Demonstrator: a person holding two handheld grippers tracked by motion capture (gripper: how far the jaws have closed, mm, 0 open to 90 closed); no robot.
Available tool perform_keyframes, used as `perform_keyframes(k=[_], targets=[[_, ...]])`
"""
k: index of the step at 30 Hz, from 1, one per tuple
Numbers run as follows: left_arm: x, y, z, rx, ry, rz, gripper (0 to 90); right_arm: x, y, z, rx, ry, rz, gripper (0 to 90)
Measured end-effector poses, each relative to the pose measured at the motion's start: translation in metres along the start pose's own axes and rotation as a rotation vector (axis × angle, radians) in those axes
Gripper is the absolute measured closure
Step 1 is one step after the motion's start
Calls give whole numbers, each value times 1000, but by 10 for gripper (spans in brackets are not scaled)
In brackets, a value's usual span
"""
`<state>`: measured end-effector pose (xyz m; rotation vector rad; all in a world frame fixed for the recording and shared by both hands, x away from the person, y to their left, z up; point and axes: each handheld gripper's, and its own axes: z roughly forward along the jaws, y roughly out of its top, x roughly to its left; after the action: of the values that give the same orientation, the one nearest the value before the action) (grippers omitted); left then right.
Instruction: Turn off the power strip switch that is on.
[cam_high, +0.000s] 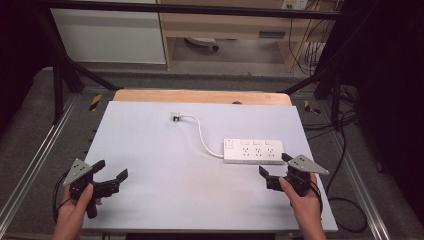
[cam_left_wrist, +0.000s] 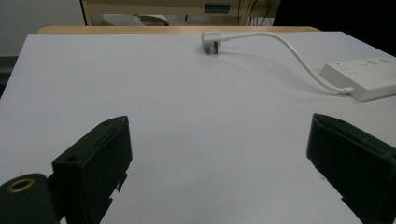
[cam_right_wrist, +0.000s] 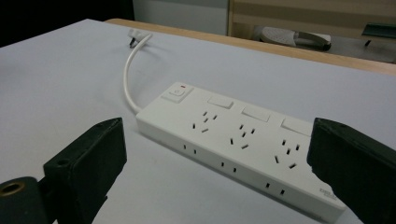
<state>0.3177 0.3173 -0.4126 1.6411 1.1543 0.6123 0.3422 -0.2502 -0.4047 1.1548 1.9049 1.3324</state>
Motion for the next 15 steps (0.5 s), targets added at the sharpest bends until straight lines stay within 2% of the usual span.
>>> perform_keyframes(k=[3, 5, 6, 7, 8, 9, 15], targets=[[0, 0, -1, -4, -6, -3, 58, 0, 3, 3, -1, 11, 10, 55], [0, 0, 1, 5, -6, 0, 61, 0, 7, 6, 6, 10, -1, 54], [0, 0, 2, 6, -5, -2, 64, -1, 12, 10, 14, 17, 14, 44], [0, 1, 2, 6, -9, -3, 64, -1, 12, 10, 14, 17, 14, 44], [0, 1, 2, 4, -12, -3, 64, -2, 20, 13, 22, 31, 6, 43], [0, 1, 2, 4, -14, -1, 64, -3, 24, 15, 13, 15, 5, 45], [-3, 0, 3, 10, -27, 3, 63, -16, 41, 22, -10, 3, 7, 54]])
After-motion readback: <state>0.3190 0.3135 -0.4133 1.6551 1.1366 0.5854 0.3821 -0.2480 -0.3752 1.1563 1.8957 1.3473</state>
